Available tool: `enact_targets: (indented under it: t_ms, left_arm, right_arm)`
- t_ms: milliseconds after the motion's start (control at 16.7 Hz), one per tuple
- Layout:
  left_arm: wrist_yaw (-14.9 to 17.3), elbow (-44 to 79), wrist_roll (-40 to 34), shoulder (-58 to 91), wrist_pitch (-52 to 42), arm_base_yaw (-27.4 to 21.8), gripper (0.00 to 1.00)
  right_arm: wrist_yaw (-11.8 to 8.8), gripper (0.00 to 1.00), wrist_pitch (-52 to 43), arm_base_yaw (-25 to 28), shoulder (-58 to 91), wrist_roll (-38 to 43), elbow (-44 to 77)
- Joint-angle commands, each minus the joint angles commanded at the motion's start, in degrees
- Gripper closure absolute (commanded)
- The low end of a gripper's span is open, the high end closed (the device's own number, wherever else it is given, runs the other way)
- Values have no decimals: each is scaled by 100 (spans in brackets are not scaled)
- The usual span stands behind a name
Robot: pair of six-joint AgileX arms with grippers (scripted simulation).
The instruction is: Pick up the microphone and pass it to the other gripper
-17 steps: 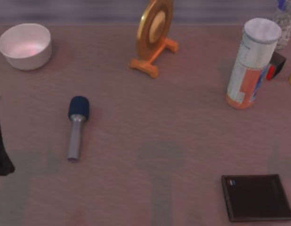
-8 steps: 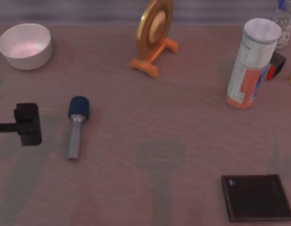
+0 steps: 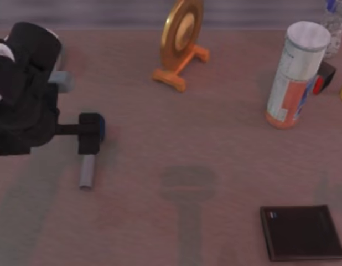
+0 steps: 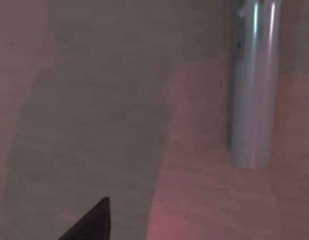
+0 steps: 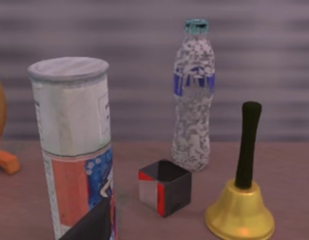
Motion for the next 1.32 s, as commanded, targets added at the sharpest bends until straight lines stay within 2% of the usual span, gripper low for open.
enact_targets:
  t_ms: [300, 720, 900, 1140, 1320]
  left_arm:
    - [-33, 939, -238, 1291, -601, -265, 0]
    - [-34, 1029, -257, 1439, -639, -268, 0]
    - [-33, 876, -228, 1714, -241, -263, 0]
    - [-25, 502, -184, 2370, 875, -228, 0]
    - [-21, 311, -160, 2713, 1361, -208, 0]
  right_arm:
    - [0, 0, 0, 0, 0, 0, 0]
    - [0, 0, 0, 0, 0, 0, 0]
    - [0, 0, 0, 0, 0, 0, 0]
    - [0, 0, 0, 0, 0, 0, 0]
    - [0, 0, 0, 0, 0, 0, 0]
